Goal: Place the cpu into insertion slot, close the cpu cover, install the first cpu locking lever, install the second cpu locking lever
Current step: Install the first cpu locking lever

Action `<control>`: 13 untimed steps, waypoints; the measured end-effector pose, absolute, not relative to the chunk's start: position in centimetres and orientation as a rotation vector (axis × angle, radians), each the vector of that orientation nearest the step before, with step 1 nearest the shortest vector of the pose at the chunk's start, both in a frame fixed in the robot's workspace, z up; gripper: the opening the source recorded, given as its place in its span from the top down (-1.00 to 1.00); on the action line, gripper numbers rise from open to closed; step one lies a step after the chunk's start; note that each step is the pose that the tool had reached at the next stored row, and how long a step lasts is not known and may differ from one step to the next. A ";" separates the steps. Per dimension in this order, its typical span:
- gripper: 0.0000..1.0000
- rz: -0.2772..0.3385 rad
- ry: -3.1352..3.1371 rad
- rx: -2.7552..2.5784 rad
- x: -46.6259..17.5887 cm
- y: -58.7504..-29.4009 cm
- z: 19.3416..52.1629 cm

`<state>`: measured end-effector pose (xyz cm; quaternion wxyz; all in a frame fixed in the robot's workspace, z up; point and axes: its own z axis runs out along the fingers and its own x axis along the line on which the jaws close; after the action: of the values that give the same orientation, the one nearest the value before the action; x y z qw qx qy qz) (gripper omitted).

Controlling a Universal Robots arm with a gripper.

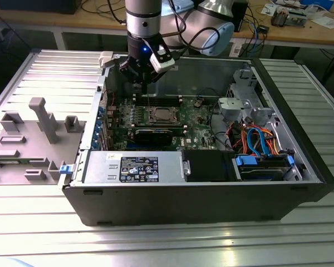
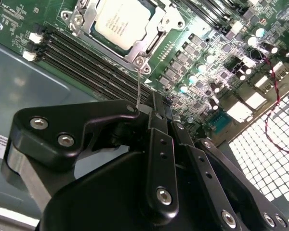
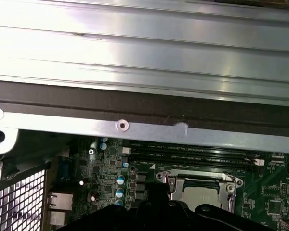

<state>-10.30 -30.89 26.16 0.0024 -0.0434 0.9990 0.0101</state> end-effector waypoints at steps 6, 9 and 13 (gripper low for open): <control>0.79 0.032 3.134 -0.136 -9.7 -30.8 26.1; 0.79 0.032 3.134 -0.136 -9.2 -30.8 26.1; 0.79 0.032 3.136 -0.136 -7.9 -30.8 26.0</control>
<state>-7.85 -30.81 25.99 0.0012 -0.0434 0.9990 0.0102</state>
